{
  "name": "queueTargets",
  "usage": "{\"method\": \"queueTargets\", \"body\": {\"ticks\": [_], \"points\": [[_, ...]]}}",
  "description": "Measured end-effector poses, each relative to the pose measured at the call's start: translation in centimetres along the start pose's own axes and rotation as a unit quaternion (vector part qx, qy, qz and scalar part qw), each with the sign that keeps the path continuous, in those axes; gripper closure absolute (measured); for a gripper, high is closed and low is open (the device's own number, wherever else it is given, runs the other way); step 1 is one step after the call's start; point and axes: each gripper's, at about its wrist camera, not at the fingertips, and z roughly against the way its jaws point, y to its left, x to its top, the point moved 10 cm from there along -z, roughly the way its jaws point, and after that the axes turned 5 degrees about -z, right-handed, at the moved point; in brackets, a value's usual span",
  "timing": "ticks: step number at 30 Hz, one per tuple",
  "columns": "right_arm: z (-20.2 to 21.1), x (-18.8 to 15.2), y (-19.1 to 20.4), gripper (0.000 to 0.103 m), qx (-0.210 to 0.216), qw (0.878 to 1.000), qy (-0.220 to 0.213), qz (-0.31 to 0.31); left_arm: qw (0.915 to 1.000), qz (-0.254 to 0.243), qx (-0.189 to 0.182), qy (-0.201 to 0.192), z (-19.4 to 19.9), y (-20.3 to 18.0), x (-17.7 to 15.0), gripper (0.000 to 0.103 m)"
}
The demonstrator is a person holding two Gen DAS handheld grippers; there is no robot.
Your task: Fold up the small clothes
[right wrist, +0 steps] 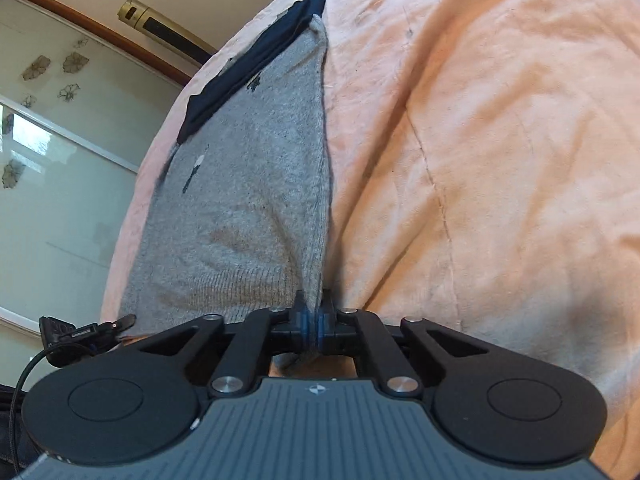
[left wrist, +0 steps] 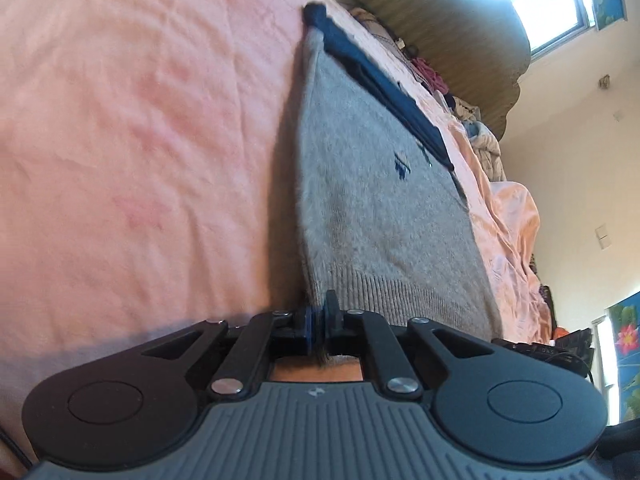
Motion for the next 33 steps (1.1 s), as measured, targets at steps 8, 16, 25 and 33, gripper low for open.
{"method": "queueTargets", "body": {"ticks": [8, 16, 25, 33], "points": [[-3.7, 9.4, 7.8, 0.028, -0.057, 0.982, -0.15, 0.096, 0.9742, -0.138, 0.099, -0.149, -2.5, -6.8, 9.6, 0.014], [-16.5, 13.2, 10.8, 0.007, -0.187, 0.941, -0.185, 0.212, 0.9343, -0.25, 0.235, -0.097, -14.3, -7.3, 8.6, 0.014], [-14.7, 12.9, 7.9, 0.0, -0.225, 0.922, -0.181, 0.256, 0.9305, -0.272, 0.227, -0.093, -11.9, -5.4, 8.3, 0.01], [-14.8, 6.6, 12.8, 0.0, -0.192, 0.929, -0.156, 0.276, 0.9301, -0.31, 0.179, -0.08, -11.1, -9.9, 3.1, 0.01]]}}
